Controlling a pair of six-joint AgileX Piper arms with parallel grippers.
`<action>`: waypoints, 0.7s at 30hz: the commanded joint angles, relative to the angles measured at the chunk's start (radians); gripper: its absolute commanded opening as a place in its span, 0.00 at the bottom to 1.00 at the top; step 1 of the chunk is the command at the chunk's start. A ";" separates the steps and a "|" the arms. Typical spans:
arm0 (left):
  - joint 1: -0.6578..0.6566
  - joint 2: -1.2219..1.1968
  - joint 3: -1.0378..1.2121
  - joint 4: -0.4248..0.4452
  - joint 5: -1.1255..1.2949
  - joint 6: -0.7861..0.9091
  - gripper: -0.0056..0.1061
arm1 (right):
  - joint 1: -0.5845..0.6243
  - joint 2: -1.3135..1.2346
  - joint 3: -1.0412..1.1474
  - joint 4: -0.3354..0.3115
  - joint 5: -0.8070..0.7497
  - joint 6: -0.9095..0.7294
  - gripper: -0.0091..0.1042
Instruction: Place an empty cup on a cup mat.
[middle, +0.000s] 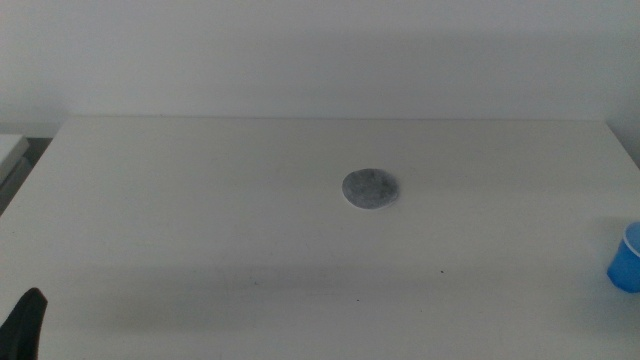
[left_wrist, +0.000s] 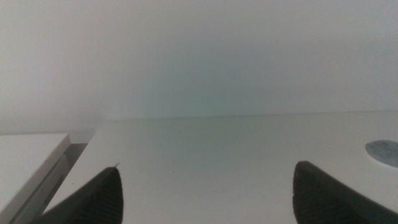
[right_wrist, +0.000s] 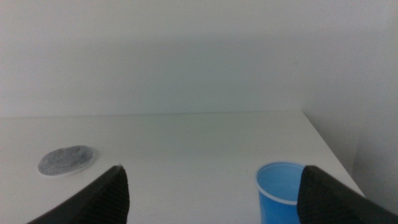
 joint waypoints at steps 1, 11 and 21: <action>-0.001 -0.004 0.000 -0.002 -0.013 -0.003 0.89 | -0.003 -0.005 0.004 -0.002 -0.004 0.026 0.90; -0.001 -0.004 0.000 -0.002 -0.013 -0.003 0.89 | -0.003 0.213 -0.259 -0.002 0.131 0.162 0.90; -0.001 -0.004 0.000 -0.002 -0.013 -0.003 0.89 | -0.003 0.646 -0.796 0.042 0.856 0.211 0.90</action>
